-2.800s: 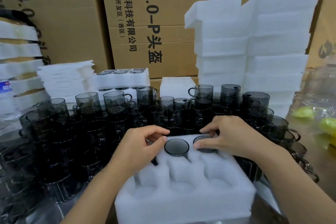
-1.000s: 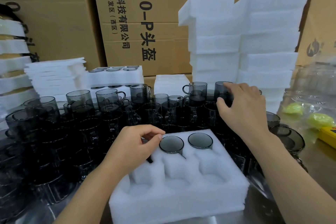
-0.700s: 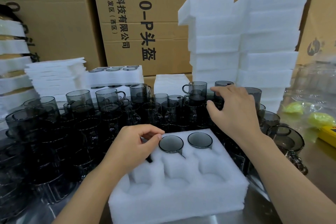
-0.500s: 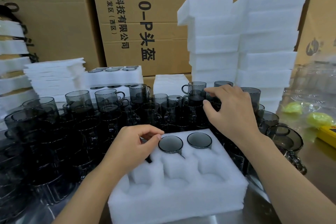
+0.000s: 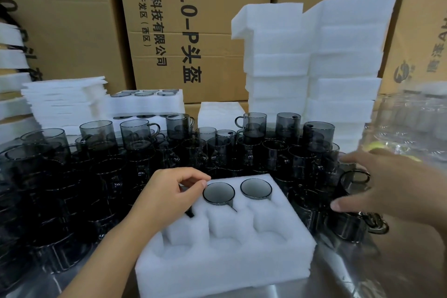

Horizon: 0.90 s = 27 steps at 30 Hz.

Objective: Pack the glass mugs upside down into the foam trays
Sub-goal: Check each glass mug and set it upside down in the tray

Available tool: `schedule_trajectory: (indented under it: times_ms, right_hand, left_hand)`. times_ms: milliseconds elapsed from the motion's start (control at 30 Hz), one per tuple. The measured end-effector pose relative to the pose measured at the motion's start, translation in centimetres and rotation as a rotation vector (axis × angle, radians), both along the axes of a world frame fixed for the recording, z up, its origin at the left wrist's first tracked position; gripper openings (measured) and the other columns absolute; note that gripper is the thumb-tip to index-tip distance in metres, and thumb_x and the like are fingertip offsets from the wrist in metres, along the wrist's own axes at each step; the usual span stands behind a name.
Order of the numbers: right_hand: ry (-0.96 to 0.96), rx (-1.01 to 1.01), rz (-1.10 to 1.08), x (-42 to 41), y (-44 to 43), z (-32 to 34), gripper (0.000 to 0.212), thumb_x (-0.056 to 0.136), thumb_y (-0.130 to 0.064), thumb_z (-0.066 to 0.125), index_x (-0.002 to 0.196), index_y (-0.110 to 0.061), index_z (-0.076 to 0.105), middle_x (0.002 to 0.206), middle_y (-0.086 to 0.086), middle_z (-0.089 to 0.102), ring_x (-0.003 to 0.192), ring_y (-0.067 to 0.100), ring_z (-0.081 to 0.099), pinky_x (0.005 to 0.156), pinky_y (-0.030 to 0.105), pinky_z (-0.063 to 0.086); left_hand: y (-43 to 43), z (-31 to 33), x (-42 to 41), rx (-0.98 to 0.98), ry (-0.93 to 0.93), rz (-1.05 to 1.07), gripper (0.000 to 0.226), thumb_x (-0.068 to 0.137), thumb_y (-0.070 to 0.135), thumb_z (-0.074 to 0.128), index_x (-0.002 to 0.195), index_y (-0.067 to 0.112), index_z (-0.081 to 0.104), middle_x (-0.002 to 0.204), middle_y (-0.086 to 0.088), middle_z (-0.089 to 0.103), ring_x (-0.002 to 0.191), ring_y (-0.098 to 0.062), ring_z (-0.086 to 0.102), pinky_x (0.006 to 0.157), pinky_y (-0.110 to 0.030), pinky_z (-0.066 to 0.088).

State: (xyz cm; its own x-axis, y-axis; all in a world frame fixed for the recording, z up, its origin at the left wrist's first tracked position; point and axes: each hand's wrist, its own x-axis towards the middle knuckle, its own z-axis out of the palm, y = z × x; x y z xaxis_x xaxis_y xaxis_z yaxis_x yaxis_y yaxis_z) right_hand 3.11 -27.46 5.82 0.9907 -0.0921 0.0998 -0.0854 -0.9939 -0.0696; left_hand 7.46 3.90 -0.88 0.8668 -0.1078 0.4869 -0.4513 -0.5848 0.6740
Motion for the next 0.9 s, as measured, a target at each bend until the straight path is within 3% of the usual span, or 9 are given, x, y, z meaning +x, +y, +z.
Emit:
schedule_trajectory:
  times_ms: [100,200,400,533,600,700,800,900]
  right_hand:
    - [0.015,0.029,-0.013,0.2,-0.4,-0.7,0.087,0.058,-0.066,0.073,0.135,-0.043,0.036,0.126,-0.009,0.051,0.109,0.014,0.051,0.083,0.026,0.043]
    - [-0.003,0.018,-0.015,0.6,-0.5,-1.1,0.077,0.068,-0.051,0.075,0.135,-0.040,0.038,0.119,-0.005,0.055,0.099,0.014,0.050,0.076,0.024,0.041]
    - [-0.159,-0.031,-0.058,0.5,-0.3,-0.9,0.061,0.065,-0.054,0.068,0.121,-0.045,0.045,0.099,-0.011,0.056,0.089,0.016,0.053,0.078,0.030,0.050]
    - [-0.352,0.126,0.148,-0.3,3.2,1.1,0.058,0.057,-0.065,0.053,0.111,-0.050,0.044,0.096,-0.022,0.055,0.087,0.014,0.055,0.070,0.029,0.046]
    - [-0.376,0.251,0.287,-0.1,6.3,1.7,0.048,0.058,-0.063,0.056,0.103,-0.054,0.042,0.085,-0.029,0.052,0.083,0.009,0.051,0.064,0.025,0.042]
    - [-0.347,0.424,0.468,2.2,10.5,1.4,0.047,0.062,-0.055,0.064,0.106,-0.047,0.049,0.086,-0.025,0.060,0.085,0.002,0.058,0.073,0.025,0.048]
    - [-0.260,0.625,0.601,5.0,13.4,-0.2,0.041,0.068,-0.048,0.071,0.104,-0.044,0.053,0.088,-0.024,0.060,0.076,-0.008,0.055,0.064,0.009,0.041]
    - [-0.216,0.845,0.638,6.9,14.4,-2.9,0.036,0.069,-0.044,0.076,0.100,-0.040,0.056,0.086,-0.020,0.063,0.074,-0.009,0.056,0.064,0.008,0.040]
  left_hand:
    - [0.1,-0.1,0.0,-0.019,0.012,0.001,0.027,0.086,0.009,0.067,0.078,0.035,0.073,0.070,0.021,0.070,0.052,0.009,0.057,0.053,-0.004,0.040]
    - [0.1,-0.2,0.0,-0.032,0.021,-0.002,0.029,0.086,0.009,0.067,0.076,0.035,0.073,0.070,0.019,0.070,0.050,0.007,0.057,0.053,-0.004,0.040]
    - [0.2,-0.2,0.1,-0.033,0.021,-0.006,0.031,0.086,0.009,0.067,0.076,0.037,0.072,0.069,0.020,0.070,0.050,0.008,0.057,0.053,-0.005,0.040]
    - [0.2,-0.3,0.2,-0.035,0.021,-0.005,0.028,0.086,0.010,0.068,0.078,0.036,0.072,0.068,0.023,0.069,0.054,0.010,0.056,0.053,-0.003,0.040]
    - [0.3,-0.4,0.4,-0.045,0.018,-0.021,0.029,0.084,0.008,0.070,0.081,0.038,0.071,0.071,0.021,0.069,0.058,0.007,0.058,0.056,-0.004,0.041]
    - [0.4,-0.6,0.6,-0.116,0.023,-0.087,0.040,0.079,0.009,0.074,0.096,0.043,0.065,0.078,0.012,0.072,0.065,0.001,0.062,0.059,-0.007,0.043]
    - [0.4,-0.7,0.9,-0.142,0.039,-0.102,0.061,0.064,0.037,0.078,0.115,0.052,0.050,0.083,0.011,0.072,0.068,-0.001,0.065,0.059,-0.010,0.044]
    - [0.7,-0.8,1.1,-0.141,0.066,-0.108,0.088,0.051,0.053,0.080,0.125,0.064,0.033,0.091,0.012,0.069,0.074,-0.004,0.067,0.057,-0.015,0.049]
